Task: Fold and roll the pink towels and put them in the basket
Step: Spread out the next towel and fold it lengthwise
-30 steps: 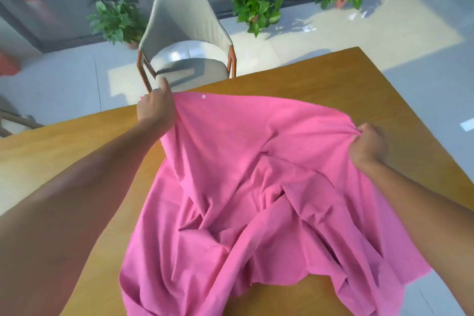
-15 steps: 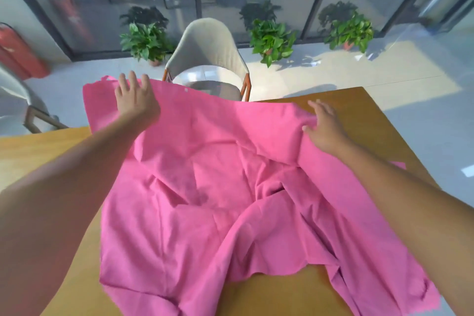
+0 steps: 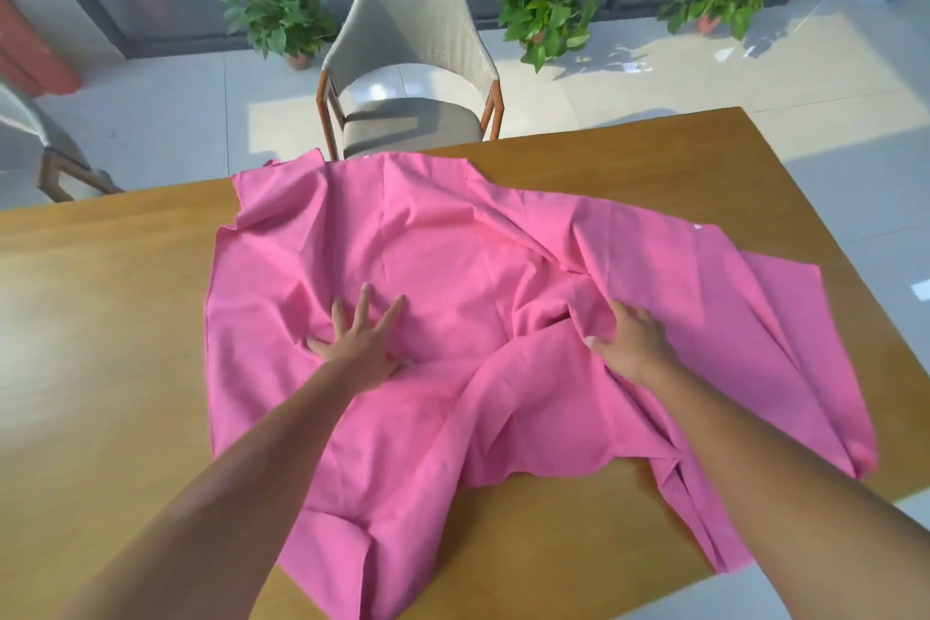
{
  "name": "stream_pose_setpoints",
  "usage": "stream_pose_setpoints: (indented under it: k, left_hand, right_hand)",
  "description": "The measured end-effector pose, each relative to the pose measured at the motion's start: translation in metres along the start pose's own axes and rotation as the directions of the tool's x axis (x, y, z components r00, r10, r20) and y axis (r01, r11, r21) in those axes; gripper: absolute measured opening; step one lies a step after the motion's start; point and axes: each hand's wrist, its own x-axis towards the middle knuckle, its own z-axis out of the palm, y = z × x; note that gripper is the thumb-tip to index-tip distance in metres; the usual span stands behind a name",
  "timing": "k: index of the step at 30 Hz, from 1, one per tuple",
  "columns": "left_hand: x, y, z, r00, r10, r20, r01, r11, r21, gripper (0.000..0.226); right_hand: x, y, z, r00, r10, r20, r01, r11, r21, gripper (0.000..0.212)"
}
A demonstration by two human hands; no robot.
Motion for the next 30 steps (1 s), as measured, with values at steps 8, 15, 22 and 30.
stream_pose_setpoints:
  k: [8, 15, 22, 30]
  left_hand:
    - [-0.030, -0.091, 0.031, 0.997, -0.061, -0.043, 0.056, 0.993, -0.104, 0.107]
    - [-0.072, -0.217, 0.031, 0.958, -0.280, -0.057, 0.268, 0.951, -0.153, 0.109]
    - [-0.049, -0.174, -0.003, 0.958, -0.179, -0.224, 0.165, 0.983, -0.082, 0.089]
    - [-0.005, 0.030, -0.004, 0.909, 0.270, -0.319, -0.298, 0.954, -0.042, 0.070]
  right_hand:
    - [-0.025, -0.091, 0.068, 0.955, -0.192, 0.226, 0.200, 0.980, -0.010, 0.079]
    - [-0.053, -0.184, 0.096, 0.842, -0.491, 0.224, 0.485, 0.871, 0.083, 0.065]
    - [-0.049, -0.171, 0.062, 0.827, -0.497, -0.264, 0.546, 0.821, 0.165, 0.035]
    - [0.026, -0.009, 0.016, 0.984, -0.023, -0.176, 0.030, 0.999, 0.039, 0.065]
